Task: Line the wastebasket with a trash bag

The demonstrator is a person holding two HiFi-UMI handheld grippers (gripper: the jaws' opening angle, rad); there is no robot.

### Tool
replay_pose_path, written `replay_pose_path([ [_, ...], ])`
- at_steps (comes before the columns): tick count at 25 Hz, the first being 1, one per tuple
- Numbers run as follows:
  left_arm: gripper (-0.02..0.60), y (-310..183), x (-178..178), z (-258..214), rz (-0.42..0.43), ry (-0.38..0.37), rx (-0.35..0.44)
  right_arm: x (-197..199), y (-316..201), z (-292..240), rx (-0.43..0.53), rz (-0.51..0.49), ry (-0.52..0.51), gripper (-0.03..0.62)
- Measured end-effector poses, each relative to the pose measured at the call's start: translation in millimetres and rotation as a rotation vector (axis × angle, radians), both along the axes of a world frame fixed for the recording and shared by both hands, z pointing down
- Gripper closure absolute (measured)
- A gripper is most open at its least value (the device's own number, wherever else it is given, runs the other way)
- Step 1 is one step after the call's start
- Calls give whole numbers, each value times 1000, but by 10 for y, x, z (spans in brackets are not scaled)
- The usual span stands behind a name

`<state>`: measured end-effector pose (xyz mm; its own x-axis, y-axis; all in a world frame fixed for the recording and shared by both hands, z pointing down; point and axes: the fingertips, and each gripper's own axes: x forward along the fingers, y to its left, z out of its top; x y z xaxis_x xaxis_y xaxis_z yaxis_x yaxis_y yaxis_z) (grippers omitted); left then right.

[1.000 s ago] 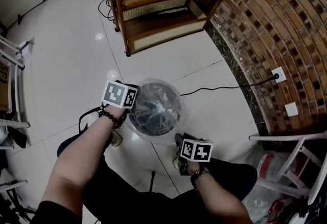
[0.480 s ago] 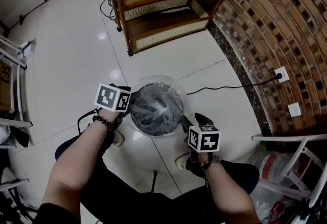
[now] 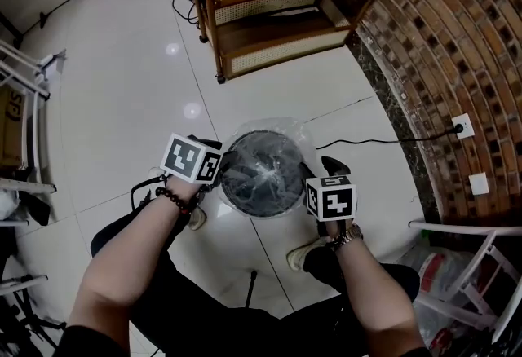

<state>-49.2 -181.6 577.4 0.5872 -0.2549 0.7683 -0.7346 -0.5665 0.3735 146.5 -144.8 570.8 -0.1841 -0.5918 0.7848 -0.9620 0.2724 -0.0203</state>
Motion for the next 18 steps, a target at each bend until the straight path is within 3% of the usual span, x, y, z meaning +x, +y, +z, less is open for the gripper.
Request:
replay_pose_path([
  [4, 383, 62, 10, 70, 29, -43, -4, -108, -148, 45, -32, -44, 4, 356],
  [8, 383, 149, -5, 208, 57, -89, -35, 45, -22, 435, -156, -15, 12, 358],
  [18, 384, 267, -57, 465, 39, -104, -117, 79, 5, 881, -256, -2, -64, 358],
])
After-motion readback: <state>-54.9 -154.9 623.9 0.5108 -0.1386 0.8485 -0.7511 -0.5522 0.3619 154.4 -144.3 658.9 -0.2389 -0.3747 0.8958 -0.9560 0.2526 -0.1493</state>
